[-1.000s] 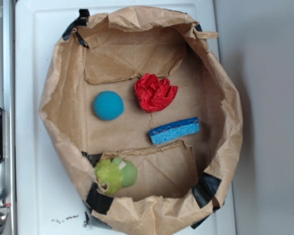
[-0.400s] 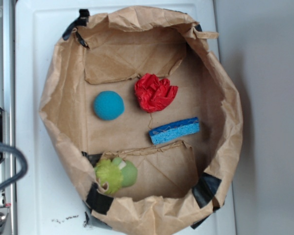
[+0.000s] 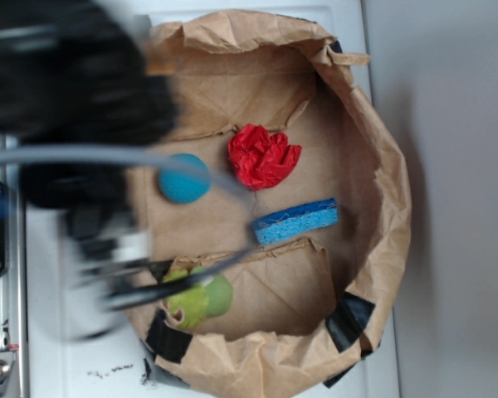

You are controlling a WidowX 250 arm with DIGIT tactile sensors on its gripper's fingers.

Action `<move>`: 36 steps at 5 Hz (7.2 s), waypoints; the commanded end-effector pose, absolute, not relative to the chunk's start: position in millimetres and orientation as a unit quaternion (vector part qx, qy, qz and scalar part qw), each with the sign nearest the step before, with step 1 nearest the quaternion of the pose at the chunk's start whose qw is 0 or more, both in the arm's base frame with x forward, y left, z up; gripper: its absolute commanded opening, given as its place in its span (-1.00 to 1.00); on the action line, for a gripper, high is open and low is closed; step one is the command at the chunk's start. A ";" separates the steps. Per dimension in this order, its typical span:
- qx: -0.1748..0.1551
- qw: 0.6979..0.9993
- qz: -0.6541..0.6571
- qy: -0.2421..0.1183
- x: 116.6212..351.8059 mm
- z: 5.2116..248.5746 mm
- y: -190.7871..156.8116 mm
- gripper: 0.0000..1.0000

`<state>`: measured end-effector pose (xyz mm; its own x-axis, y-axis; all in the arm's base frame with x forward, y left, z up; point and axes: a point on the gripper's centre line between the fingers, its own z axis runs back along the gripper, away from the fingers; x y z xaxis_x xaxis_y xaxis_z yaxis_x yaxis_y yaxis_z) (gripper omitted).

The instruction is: Grab the blue ball.

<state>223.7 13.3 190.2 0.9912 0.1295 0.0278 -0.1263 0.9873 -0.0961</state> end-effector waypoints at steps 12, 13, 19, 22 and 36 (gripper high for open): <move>-0.030 0.998 0.009 -0.057 196.3 45.1 39.7 -0.66; -0.038 0.998 0.010 -0.044 196.8 61.8 33.8 1.00; -0.064 0.995 0.035 -0.069 261.6 67.2 16.6 -1.00; -0.078 0.993 0.037 -0.075 273.2 76.0 16.5 -1.00; -0.068 0.997 0.012 0.024 247.5 42.3 31.3 -1.00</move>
<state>238.6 31.8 30.5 0.9954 0.0383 -0.0879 -0.0507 0.9883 -0.1440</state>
